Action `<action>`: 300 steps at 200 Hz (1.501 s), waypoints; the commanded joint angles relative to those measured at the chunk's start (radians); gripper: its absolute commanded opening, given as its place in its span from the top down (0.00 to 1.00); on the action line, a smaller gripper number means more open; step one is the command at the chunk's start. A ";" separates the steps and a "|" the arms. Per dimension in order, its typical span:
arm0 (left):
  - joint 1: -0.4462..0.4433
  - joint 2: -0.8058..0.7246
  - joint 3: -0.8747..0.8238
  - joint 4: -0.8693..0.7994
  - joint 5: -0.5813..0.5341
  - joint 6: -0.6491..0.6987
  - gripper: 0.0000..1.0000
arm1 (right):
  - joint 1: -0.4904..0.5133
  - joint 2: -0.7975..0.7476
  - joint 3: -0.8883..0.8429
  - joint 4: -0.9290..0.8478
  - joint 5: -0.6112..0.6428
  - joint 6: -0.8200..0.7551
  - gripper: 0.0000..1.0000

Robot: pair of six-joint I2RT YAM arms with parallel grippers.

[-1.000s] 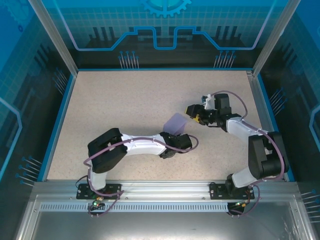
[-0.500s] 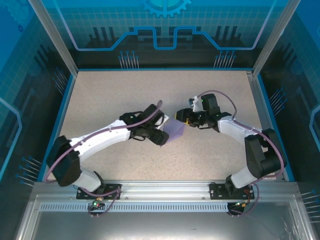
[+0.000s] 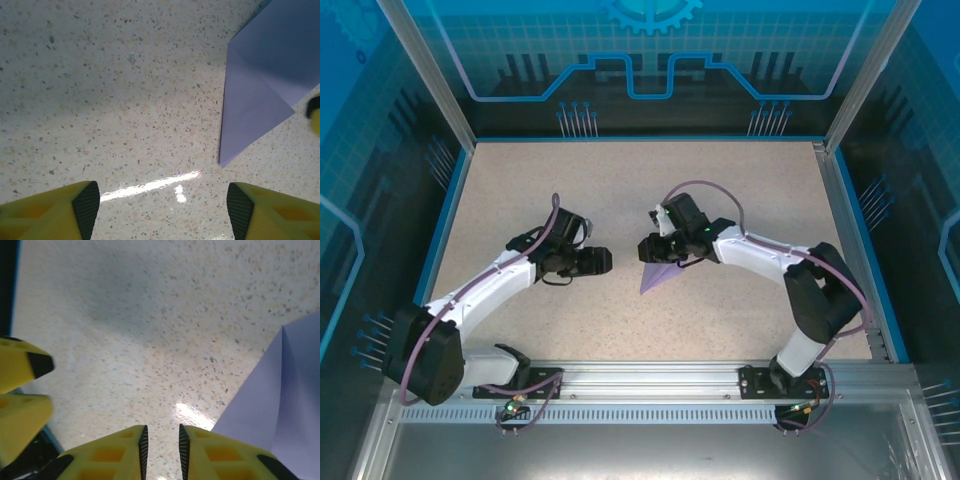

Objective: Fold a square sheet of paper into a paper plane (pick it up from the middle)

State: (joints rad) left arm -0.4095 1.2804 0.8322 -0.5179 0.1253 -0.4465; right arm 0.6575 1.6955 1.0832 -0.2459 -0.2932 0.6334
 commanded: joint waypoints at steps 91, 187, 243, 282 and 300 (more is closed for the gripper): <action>0.006 0.106 0.004 0.103 0.156 -0.006 0.28 | 0.027 0.105 -0.009 -0.144 0.184 -0.073 0.81; -0.066 0.247 0.041 0.202 0.235 -0.036 0.29 | -0.015 0.062 -0.135 -0.048 0.137 -0.046 0.88; -0.102 0.330 0.067 0.285 0.253 -0.066 0.31 | -0.071 0.026 -0.274 0.149 0.043 0.008 0.94; -0.127 0.396 0.092 0.369 0.277 -0.103 0.33 | -0.108 0.023 -0.350 0.287 -0.030 0.045 0.97; -0.134 0.425 0.108 0.396 0.286 -0.115 0.35 | -0.120 0.024 -0.376 0.343 -0.055 0.056 0.98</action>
State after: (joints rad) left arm -0.5301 1.6718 0.8978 -0.1894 0.3687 -0.5293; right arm 0.5621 1.7126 0.7559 0.0193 -0.3241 0.6575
